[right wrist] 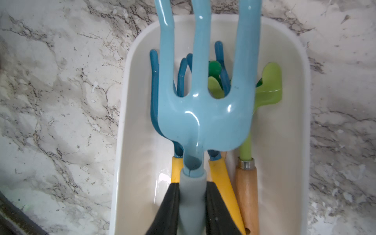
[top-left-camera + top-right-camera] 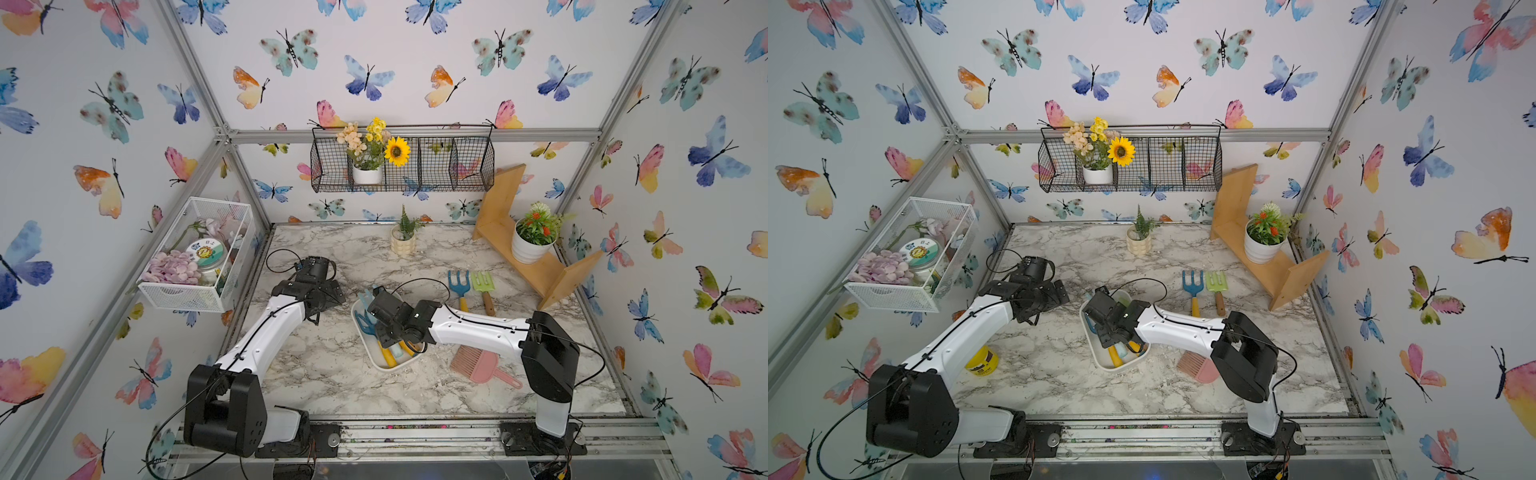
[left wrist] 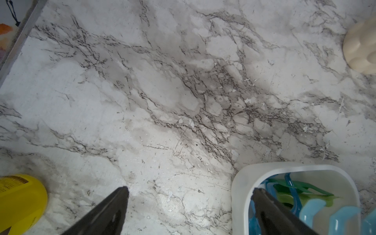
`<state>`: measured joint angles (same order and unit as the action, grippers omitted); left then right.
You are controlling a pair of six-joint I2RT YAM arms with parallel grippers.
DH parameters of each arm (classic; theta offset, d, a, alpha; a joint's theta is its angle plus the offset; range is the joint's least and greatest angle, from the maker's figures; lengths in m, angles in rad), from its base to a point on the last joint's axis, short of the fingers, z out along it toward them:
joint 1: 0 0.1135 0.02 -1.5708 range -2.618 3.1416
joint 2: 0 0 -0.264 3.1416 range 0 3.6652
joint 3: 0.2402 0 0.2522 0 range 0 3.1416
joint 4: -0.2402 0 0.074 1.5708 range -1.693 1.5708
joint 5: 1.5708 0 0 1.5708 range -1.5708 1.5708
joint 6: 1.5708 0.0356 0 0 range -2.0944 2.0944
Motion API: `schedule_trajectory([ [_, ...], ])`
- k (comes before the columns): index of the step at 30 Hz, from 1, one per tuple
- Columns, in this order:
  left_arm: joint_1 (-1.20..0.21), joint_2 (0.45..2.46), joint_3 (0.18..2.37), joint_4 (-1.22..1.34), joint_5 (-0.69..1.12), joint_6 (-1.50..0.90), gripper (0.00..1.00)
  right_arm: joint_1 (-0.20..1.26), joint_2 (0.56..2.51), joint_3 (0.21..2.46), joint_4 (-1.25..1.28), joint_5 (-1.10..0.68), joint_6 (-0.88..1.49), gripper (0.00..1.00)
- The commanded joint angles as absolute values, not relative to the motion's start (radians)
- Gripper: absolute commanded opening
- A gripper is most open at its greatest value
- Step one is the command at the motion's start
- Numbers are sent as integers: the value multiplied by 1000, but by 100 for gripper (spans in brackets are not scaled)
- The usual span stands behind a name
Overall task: Take the hand rake out of the storage box
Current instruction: Pick up the rake from the storage box, then place the rake at the center of the board.
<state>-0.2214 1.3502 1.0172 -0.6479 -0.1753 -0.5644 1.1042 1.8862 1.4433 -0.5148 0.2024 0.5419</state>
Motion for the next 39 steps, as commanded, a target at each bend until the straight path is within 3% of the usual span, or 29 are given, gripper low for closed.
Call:
schedule_trajectory([
  [1, -215, 1328, 1007, -658, -186, -561, 100, 1070, 1826, 1418, -494, 189, 548, 12],
  [25, -215, 1319, 1018, -681, -195, -565, 100, 755, 1700, 1278, -434, 61, 482, 10],
  [39, -215, 1324, 1027, -683, -196, -555, 100, 625, 1777, 1178, -339, 3, 520, 10],
])
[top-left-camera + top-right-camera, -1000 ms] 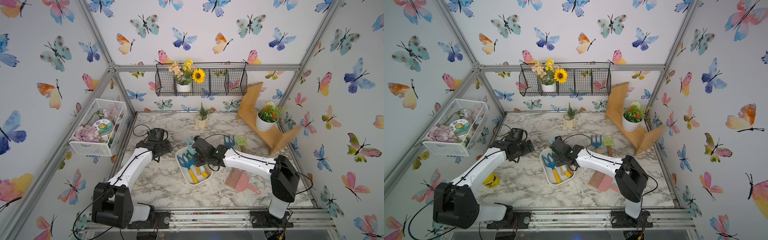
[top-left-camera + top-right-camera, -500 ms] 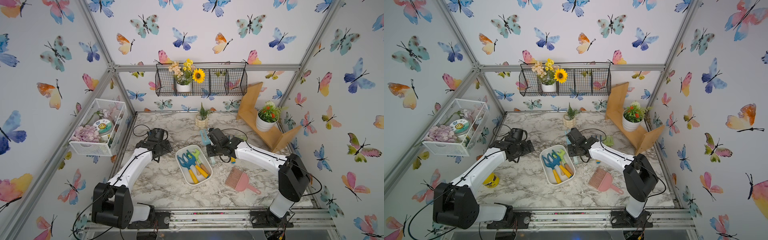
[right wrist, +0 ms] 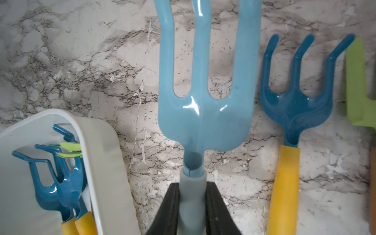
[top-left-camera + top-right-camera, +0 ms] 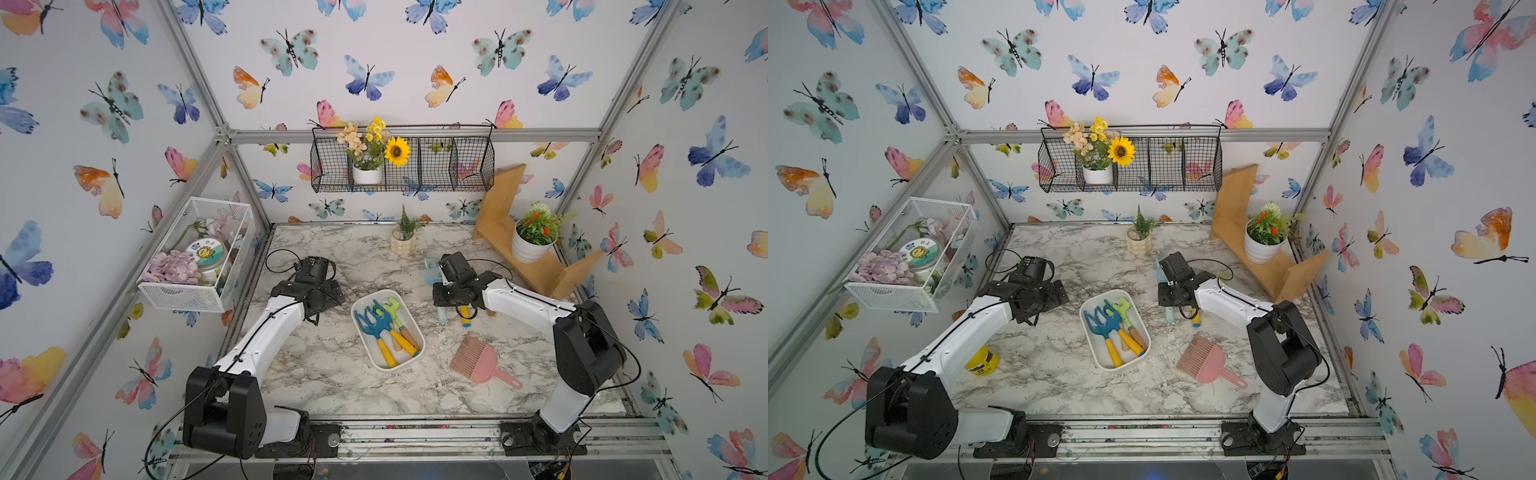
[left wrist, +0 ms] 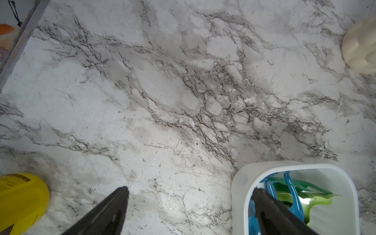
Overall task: Take the hand rake out of the storage box
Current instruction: Place the rake at the center of the board.
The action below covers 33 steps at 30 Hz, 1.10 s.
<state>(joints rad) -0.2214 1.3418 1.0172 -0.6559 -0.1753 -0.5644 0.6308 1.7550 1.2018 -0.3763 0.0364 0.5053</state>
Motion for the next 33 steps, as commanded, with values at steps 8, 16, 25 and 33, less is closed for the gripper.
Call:
schedule_trajectory([
  [8, -215, 1328, 1029, -679, -195, -551, 100, 611, 1827, 1169, -322, -12, 542, 10],
  [16, -213, 1335, 1029, -676, -193, -549, 100, 597, 1875, 1174, -307, -28, 569, 10],
  [25, -209, 1333, 1017, -667, -190, -546, 100, 588, 1907, 1178, -301, -26, 583, 10],
  [33, -207, 1330, 993, -652, -183, -546, 100, 584, 1923, 1172, -298, -22, 591, 12],
])
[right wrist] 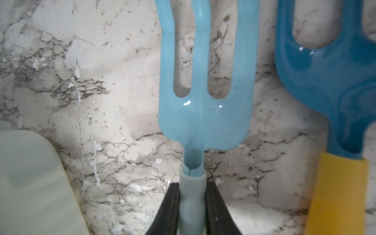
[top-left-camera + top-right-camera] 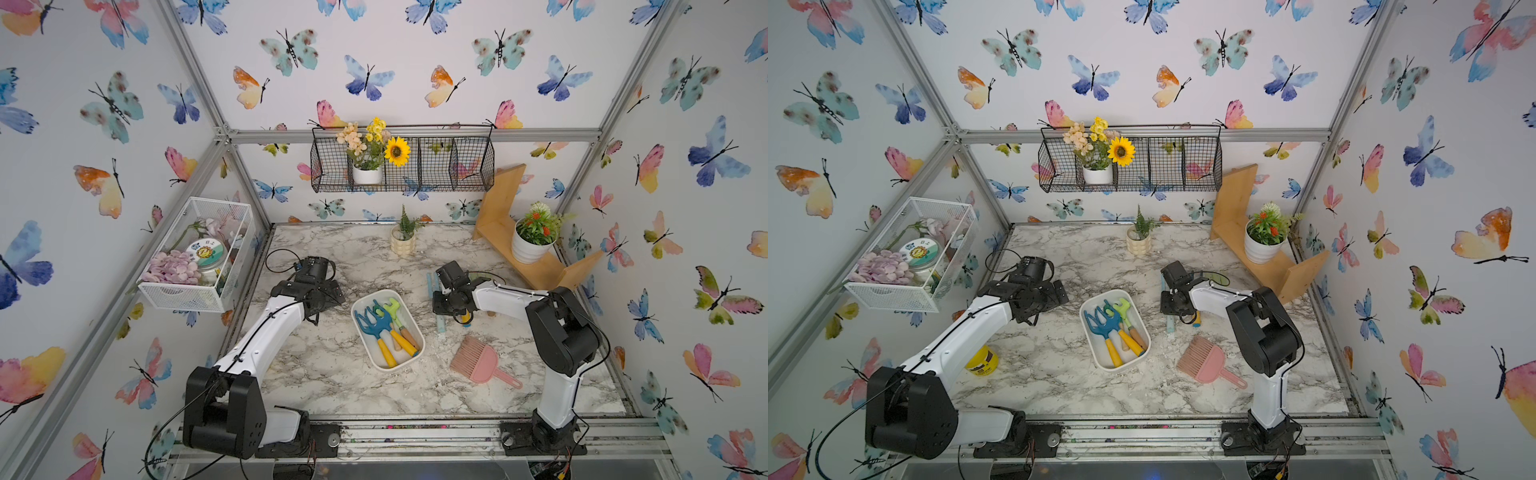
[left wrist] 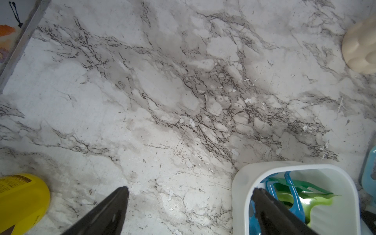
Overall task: Take the hand rake out of the storage box
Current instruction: Place the rake at the center of the board.
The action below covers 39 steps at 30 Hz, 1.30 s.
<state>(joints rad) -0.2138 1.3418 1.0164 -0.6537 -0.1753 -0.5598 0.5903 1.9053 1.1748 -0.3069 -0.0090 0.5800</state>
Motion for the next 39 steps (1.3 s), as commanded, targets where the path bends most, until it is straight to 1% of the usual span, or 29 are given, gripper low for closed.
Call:
schedule_trajectory([
  [1, -206, 1330, 991, -652, -184, -546, 100, 583, 1924, 1172, -300, -21, 591, 12],
  [11, -196, 1321, 970, -638, -176, -545, 100, 583, 1955, 1201, -322, -11, 588, 17],
  [24, -173, 1304, 951, -634, -167, -534, 100, 565, 1986, 1229, -333, -8, 586, 18],
  [30, -171, 1301, 947, -632, -161, -537, 100, 561, 1984, 1220, -328, -15, 584, 26],
  [39, -170, 1301, 952, -635, -161, -538, 100, 560, 1979, 1221, -331, -20, 586, 31],
])
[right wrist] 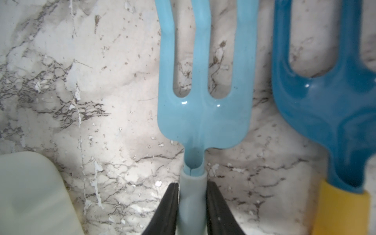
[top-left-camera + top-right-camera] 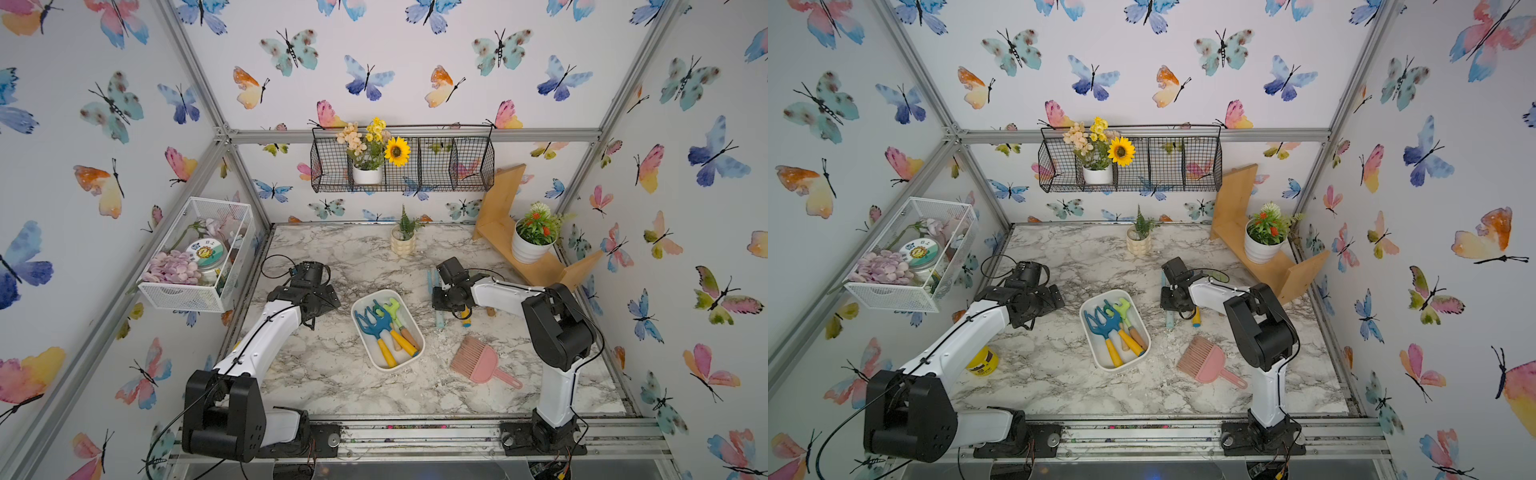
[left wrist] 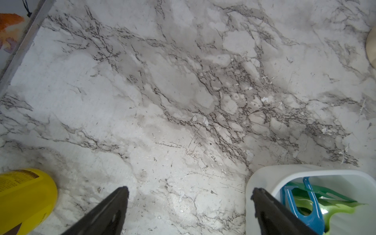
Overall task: Take the hand rake out of the storage box
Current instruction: Place the rake at the center of the board.
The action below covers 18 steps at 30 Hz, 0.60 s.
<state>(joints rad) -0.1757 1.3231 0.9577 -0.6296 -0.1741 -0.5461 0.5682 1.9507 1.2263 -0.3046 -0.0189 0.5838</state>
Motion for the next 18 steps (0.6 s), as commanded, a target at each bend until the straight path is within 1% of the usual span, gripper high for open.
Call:
schedule_trajectory([
  [1, -170, 1301, 952, -636, -162, -540, 100, 560, 1976, 1221, -332, -20, 586, 31],
  [9, -170, 1300, 961, -640, -159, -540, 100, 560, 1937, 1258, -368, -15, 565, 38],
  [18, -170, 1301, 961, -639, -160, -543, 100, 573, 1824, 1299, -436, 8, 516, 45],
])
